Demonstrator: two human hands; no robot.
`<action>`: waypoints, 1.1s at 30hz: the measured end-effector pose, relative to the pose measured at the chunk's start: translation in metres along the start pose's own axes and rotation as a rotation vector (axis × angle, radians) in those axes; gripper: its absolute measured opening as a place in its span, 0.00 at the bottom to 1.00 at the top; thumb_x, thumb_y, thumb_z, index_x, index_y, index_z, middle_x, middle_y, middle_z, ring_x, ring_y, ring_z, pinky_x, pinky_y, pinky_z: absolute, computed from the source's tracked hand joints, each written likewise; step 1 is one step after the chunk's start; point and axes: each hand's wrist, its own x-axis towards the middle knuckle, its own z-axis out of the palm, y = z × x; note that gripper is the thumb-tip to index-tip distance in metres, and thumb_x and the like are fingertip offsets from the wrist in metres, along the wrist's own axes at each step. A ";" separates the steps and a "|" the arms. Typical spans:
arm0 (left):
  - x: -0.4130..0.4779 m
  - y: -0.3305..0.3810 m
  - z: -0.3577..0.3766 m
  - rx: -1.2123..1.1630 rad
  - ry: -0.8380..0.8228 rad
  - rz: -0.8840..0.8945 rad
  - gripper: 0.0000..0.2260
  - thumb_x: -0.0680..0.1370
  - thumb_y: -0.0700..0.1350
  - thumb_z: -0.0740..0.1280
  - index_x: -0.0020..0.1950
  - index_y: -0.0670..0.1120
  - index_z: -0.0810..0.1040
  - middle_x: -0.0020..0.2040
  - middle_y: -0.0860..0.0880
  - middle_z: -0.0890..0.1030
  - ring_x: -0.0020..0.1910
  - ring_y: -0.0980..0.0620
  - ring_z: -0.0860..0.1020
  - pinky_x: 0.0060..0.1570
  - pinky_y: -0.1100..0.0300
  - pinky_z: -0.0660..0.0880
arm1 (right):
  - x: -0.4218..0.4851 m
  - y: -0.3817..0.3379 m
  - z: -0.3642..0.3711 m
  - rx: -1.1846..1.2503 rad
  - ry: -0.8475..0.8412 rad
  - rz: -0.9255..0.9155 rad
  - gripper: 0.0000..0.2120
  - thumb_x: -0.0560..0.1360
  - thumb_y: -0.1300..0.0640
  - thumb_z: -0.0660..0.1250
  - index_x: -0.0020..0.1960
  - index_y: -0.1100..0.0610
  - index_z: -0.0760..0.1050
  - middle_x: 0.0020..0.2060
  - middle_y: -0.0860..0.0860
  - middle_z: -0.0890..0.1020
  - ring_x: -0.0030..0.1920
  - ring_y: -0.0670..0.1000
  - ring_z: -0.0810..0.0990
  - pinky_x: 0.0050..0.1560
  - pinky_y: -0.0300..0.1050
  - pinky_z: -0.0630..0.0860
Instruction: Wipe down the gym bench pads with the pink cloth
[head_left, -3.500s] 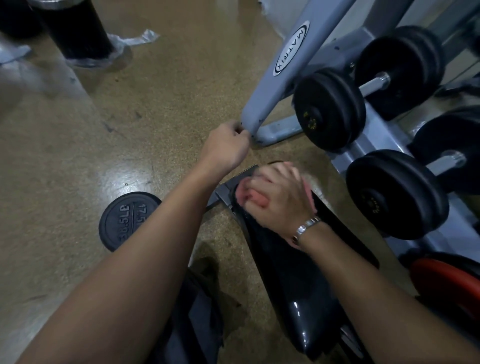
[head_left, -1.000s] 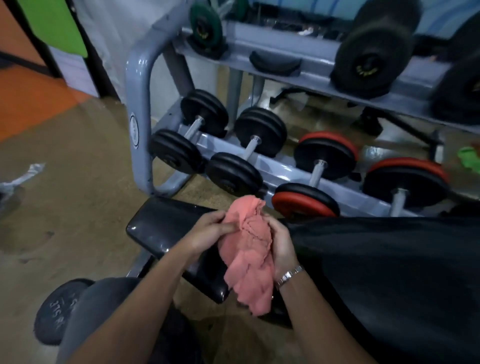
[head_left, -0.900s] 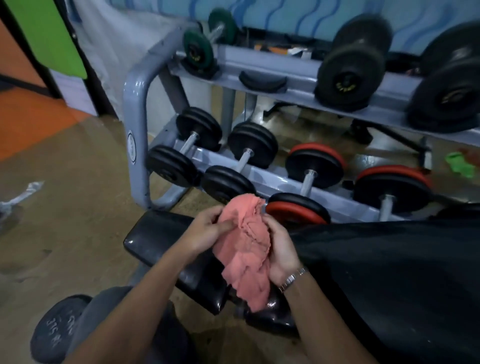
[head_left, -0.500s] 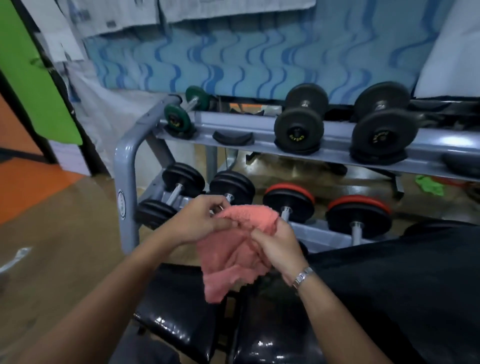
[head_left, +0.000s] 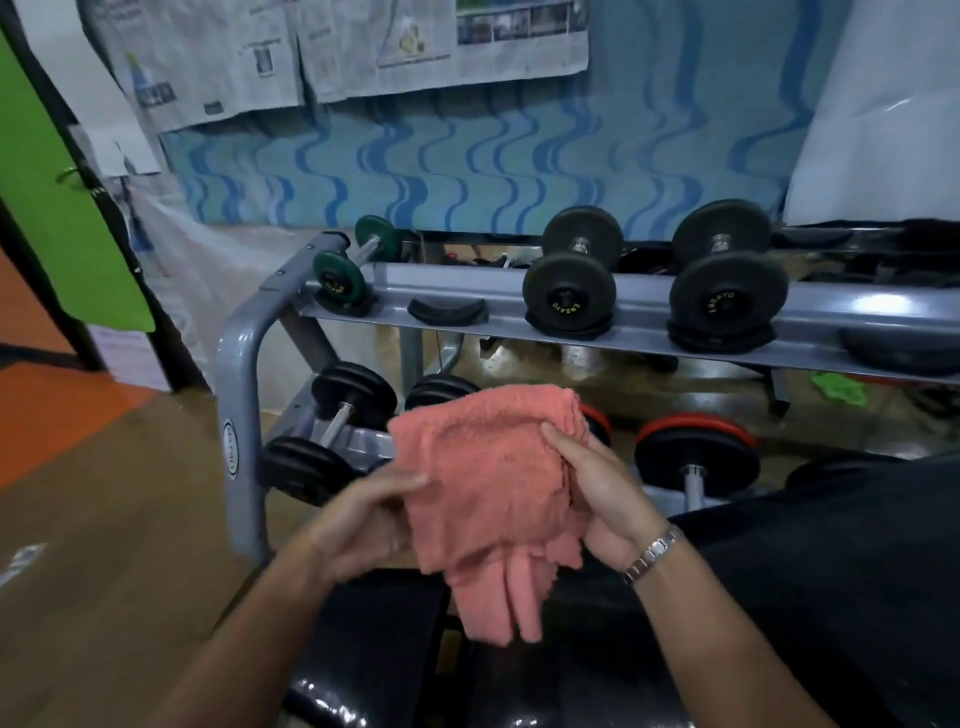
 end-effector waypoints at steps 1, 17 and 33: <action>0.001 -0.012 0.003 0.023 -0.025 -0.007 0.38 0.58 0.38 0.85 0.68 0.44 0.80 0.66 0.36 0.82 0.62 0.37 0.83 0.60 0.36 0.81 | -0.001 0.003 -0.001 0.034 -0.014 0.015 0.14 0.80 0.52 0.70 0.65 0.50 0.80 0.56 0.55 0.88 0.58 0.56 0.86 0.62 0.57 0.81; -0.022 0.043 0.014 0.316 0.054 0.495 0.16 0.72 0.33 0.69 0.27 0.47 0.83 0.59 0.49 0.87 0.59 0.54 0.84 0.45 0.60 0.80 | -0.007 -0.021 -0.022 -0.148 -0.107 -0.208 0.27 0.79 0.72 0.60 0.29 0.53 0.83 0.55 0.48 0.88 0.57 0.50 0.85 0.46 0.43 0.82; 0.025 -0.033 -0.027 0.137 0.391 0.129 0.28 0.63 0.29 0.77 0.60 0.48 0.81 0.44 0.51 0.87 0.45 0.50 0.83 0.37 0.57 0.79 | -0.024 0.124 -0.007 -0.213 -0.062 0.266 0.23 0.67 0.70 0.77 0.61 0.60 0.81 0.52 0.59 0.88 0.46 0.56 0.87 0.46 0.47 0.83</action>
